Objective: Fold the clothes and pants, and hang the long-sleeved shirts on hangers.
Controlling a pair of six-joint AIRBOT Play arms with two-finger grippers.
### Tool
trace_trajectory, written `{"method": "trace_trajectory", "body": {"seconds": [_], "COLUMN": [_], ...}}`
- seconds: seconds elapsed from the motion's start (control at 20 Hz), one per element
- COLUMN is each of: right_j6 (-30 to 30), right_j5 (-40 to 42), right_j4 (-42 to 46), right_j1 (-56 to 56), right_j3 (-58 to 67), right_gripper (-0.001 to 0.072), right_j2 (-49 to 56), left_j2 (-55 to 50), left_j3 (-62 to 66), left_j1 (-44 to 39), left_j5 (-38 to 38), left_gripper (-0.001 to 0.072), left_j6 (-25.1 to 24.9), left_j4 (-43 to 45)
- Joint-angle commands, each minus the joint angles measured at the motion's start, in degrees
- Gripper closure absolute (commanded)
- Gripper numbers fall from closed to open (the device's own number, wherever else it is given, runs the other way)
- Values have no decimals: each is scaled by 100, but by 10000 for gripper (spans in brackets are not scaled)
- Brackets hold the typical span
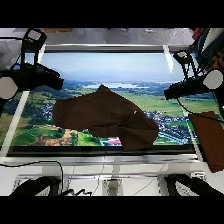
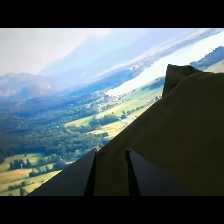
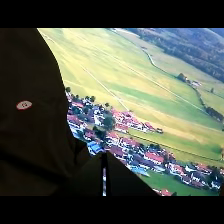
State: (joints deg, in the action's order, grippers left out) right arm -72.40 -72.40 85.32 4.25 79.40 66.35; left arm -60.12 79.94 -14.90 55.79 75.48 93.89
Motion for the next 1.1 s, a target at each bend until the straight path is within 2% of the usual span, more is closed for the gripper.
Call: {"method": "trace_trajectory", "body": {"seconds": [0.0,0.75,0.9,1.05], "right_j6": [0,0,-11,-9], "right_j5": [0,0,573,529], "right_j4": [0,-2,-39,-249], "right_j1": [7,7,9,7], "right_j3": [7,7,7,7], "right_gripper": [699,699,698,699], "right_j2": [-4,-4,-2,-4], "left_j2": [4,4,4,4], "left_j3": [2,2,2,2], "left_j1": [7,4,4,2], "left_j5": [-2,-2,-2,0], "left_gripper": [499,499,499,499], "left_j6": [0,0,0,0], "left_j4": [0,0,0,-2]}}
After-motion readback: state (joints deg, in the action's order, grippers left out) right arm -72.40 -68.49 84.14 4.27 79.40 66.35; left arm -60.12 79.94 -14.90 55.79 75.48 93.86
